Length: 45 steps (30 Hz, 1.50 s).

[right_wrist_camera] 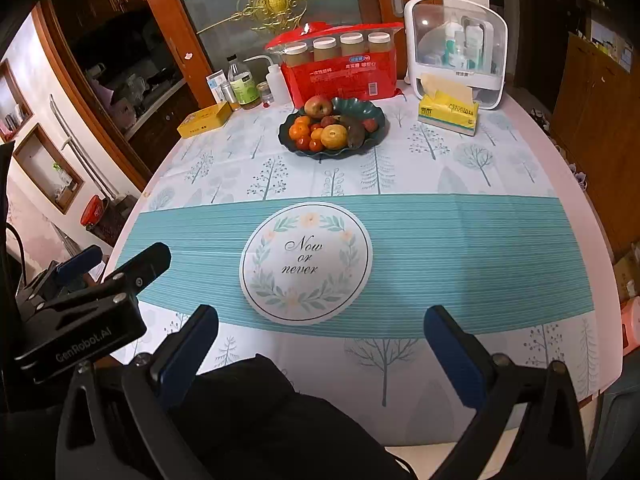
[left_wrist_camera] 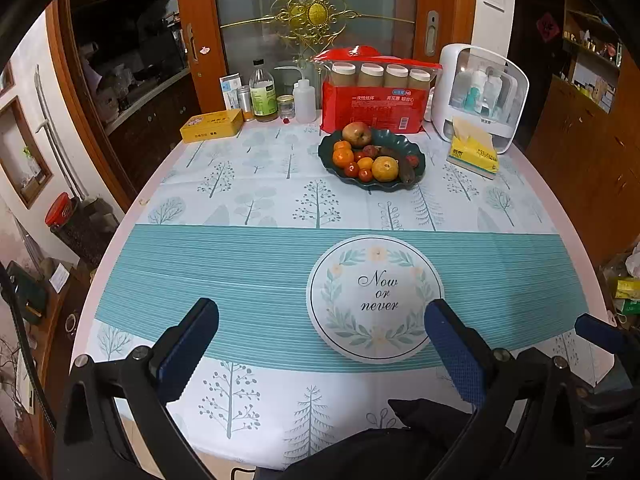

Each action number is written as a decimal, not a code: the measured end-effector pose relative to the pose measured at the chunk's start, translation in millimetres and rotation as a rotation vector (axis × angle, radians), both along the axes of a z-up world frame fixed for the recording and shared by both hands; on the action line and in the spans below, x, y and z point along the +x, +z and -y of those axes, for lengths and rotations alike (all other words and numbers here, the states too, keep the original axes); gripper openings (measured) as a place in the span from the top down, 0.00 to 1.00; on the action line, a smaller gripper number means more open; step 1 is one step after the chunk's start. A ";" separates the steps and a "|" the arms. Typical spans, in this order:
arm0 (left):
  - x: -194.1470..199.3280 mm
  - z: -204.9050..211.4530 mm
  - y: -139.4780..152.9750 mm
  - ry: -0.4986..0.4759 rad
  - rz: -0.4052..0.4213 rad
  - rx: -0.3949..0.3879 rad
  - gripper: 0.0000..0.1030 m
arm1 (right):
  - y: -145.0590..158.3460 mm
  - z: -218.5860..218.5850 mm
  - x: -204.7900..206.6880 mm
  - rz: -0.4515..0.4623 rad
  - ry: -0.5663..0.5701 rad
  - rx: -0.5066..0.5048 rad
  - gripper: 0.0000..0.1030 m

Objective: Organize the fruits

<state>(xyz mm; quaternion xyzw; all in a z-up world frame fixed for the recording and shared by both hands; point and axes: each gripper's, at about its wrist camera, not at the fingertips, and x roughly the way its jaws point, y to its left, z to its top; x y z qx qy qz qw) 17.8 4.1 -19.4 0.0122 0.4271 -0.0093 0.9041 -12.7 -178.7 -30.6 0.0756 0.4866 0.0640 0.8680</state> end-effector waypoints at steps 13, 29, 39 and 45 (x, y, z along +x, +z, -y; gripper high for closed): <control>0.1 -0.1 0.3 0.000 -0.001 0.000 0.01 | -2.1 0.7 -3.5 -0.007 0.000 -0.003 0.00; -0.5 0.3 0.2 -0.001 -0.003 0.002 0.01 | -2.8 -0.5 -2.3 -0.013 0.003 0.000 0.00; 0.2 0.4 0.6 -0.001 -0.003 0.003 0.01 | -2.3 -1.3 -1.0 -0.014 0.003 0.000 0.00; 0.7 0.1 0.8 -0.001 -0.004 0.005 0.01 | -2.1 -1.2 -0.6 -0.015 0.003 0.000 0.00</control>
